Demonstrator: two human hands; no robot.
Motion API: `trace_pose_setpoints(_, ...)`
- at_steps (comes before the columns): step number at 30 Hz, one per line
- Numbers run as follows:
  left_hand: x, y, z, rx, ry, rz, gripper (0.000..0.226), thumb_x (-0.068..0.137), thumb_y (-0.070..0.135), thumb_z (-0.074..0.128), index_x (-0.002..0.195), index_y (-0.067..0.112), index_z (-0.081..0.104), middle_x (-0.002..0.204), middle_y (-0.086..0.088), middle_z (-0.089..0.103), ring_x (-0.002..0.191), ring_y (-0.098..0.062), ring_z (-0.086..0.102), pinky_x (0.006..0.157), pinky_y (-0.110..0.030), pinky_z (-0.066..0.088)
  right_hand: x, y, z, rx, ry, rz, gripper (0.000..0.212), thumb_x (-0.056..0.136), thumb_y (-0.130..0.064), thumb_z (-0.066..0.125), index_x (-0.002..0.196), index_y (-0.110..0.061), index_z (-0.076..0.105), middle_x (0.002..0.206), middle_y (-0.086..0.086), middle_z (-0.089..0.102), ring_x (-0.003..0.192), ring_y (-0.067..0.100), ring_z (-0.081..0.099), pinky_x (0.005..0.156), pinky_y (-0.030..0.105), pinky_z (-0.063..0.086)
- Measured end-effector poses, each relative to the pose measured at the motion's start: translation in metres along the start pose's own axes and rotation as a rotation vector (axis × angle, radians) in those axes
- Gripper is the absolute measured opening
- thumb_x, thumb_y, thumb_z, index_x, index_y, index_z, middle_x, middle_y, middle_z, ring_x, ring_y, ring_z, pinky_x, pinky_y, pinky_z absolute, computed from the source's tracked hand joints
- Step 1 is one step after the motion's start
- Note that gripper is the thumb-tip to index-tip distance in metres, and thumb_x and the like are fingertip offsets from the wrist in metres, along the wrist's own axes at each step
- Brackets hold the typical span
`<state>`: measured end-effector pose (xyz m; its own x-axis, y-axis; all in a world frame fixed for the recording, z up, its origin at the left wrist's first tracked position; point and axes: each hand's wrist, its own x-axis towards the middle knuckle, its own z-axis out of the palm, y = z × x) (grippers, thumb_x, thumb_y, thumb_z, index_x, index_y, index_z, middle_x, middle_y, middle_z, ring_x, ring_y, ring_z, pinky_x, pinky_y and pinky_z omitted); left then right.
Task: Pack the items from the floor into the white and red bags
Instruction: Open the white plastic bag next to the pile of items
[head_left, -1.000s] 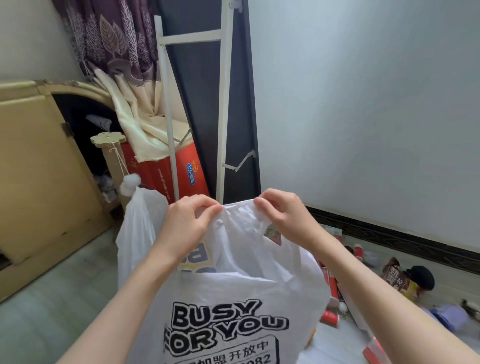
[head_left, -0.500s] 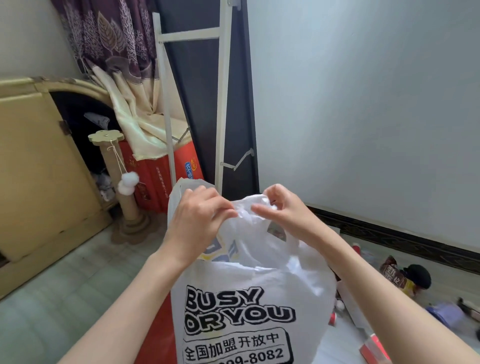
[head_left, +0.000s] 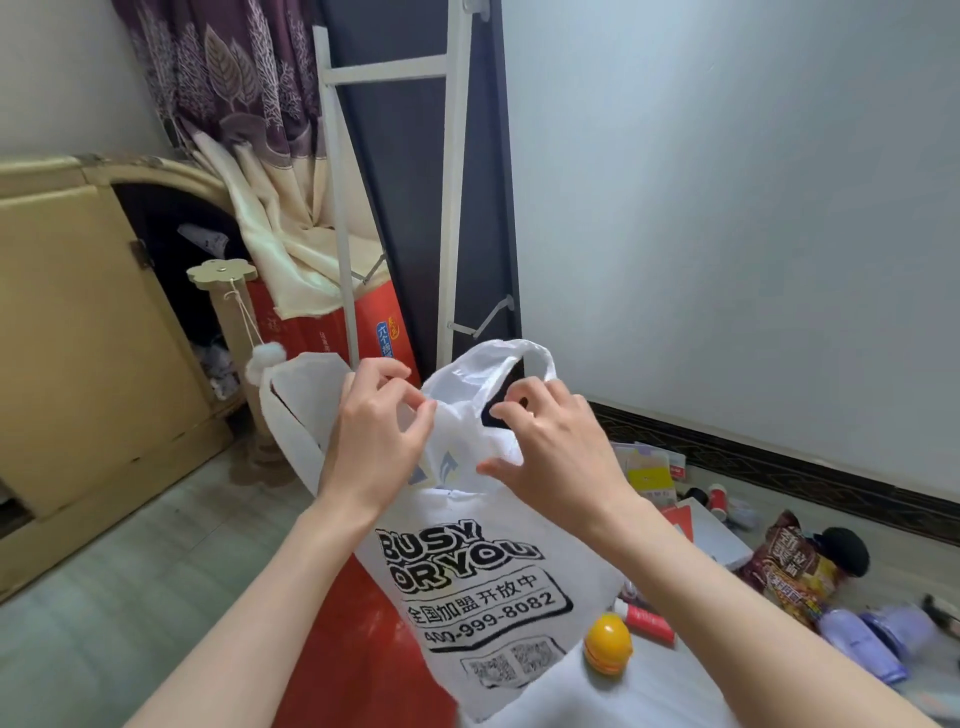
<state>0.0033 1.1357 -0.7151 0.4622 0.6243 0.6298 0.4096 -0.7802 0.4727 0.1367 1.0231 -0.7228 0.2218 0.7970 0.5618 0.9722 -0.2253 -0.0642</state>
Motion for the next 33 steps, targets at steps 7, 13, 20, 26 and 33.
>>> trace_pose_setpoints(7, -0.010, -0.004, -0.015, -0.173, -0.096, 0.056, 0.004, 0.090, 0.015, 0.057, 0.087, 0.012, 0.059, 0.090, 0.002, 0.066, 0.084, -0.010, 0.059, 0.072, -0.018, 0.046, 0.001, 0.022, 0.004, 0.402, -0.074, 0.182, 0.011, 0.085, -0.012, 0.061, 0.080, -0.010, 0.071, 0.079, 0.001, 0.067, 0.072, 0.019, 0.060, 0.068, 0.026, 0.043)
trace_pose_setpoints(13, -0.005, -0.016, -0.022, -0.125, -0.009, -0.089, 0.006, 0.094, 0.013, 0.048, 0.088, 0.011, 0.049, 0.071, 0.000, 0.057, 0.065, -0.013, 0.056, 0.059, -0.039, 0.048, 0.006, 0.056, -0.010, 0.709, -0.193, 0.527, 0.013, 0.091, -0.018, 0.054, 0.088, -0.015, 0.067, 0.080, -0.001, 0.062, 0.067, 0.006, 0.050, 0.055, 0.009, 0.036)
trace_pose_setpoints(20, -0.006, 0.004, -0.010, -0.211, -0.215, -0.036, 0.026, 0.096, 0.016, 0.039, 0.116, 0.015, 0.056, 0.092, 0.004, 0.057, 0.084, -0.012, 0.051, 0.077, -0.019, 0.037, 0.006, 0.052, -0.007, 0.232, 0.019, 0.528, 0.022, 0.093, -0.020, 0.049, 0.102, -0.016, 0.069, 0.099, 0.008, 0.063, 0.099, 0.028, 0.053, 0.087, 0.038, 0.039)
trace_pose_setpoints(26, -0.013, 0.022, 0.004, -0.118, -0.314, 0.107, 0.023, 0.086, 0.036, 0.059, 0.101, 0.020, 0.066, 0.085, 0.016, 0.055, 0.079, -0.006, 0.054, 0.080, -0.034, 0.048, 0.011, 0.041, -0.011, 0.426, 0.140, 0.601, 0.022, 0.092, -0.016, 0.049, 0.097, -0.008, 0.069, 0.099, 0.011, 0.070, 0.094, 0.028, 0.062, 0.081, 0.032, 0.044)
trace_pose_setpoints(33, -0.018, 0.045, 0.024, -0.076, -0.187, 0.090, 0.057, 0.081, 0.022, 0.068, 0.132, 0.023, 0.043, 0.125, 0.002, 0.054, 0.104, -0.019, 0.057, 0.084, -0.040, 0.049, 0.020, 0.028, -0.017, 0.974, 0.033, 0.581, 0.015, 0.094, -0.013, 0.048, 0.088, -0.014, 0.061, 0.074, -0.008, 0.058, 0.070, 0.002, 0.053, 0.063, 0.009, 0.041)
